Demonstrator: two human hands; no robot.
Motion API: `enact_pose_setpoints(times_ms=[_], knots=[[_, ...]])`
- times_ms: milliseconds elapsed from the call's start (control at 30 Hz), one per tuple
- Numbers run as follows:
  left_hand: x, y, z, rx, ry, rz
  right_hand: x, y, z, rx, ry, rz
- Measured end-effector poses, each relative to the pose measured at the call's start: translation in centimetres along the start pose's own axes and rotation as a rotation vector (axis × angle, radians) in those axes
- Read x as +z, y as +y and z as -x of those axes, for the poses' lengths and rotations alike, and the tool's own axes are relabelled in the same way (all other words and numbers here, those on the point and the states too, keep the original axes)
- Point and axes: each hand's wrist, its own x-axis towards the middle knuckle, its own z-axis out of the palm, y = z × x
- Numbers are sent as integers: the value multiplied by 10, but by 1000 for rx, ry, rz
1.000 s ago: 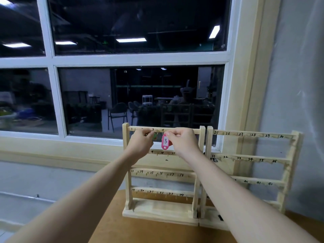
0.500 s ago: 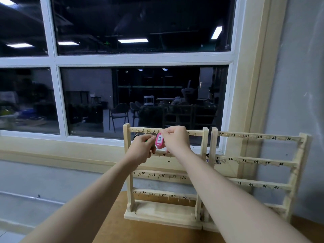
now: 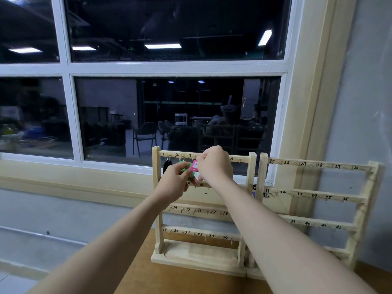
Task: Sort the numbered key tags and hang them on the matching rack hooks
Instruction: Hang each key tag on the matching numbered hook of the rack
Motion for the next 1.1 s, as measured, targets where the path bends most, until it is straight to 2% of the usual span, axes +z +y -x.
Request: enact_pose_setpoints(times_ms=[400,600,833,967,1100], knots=[[-10,-6,9,-7,3,-54,3,14,15,-116,-22,4],[-12,-19,22,-35,-1,-78,-17,40,43,-133,-200,-59],[6,-53,61,-86,-54,-158,-69,146,98,16,-421,105],[45,-64,84,-156,-229,-155,-101,237,130,178,-504,331],[103,-76,104,-202,-406,-192,-130,300,158,300,-502,339]])
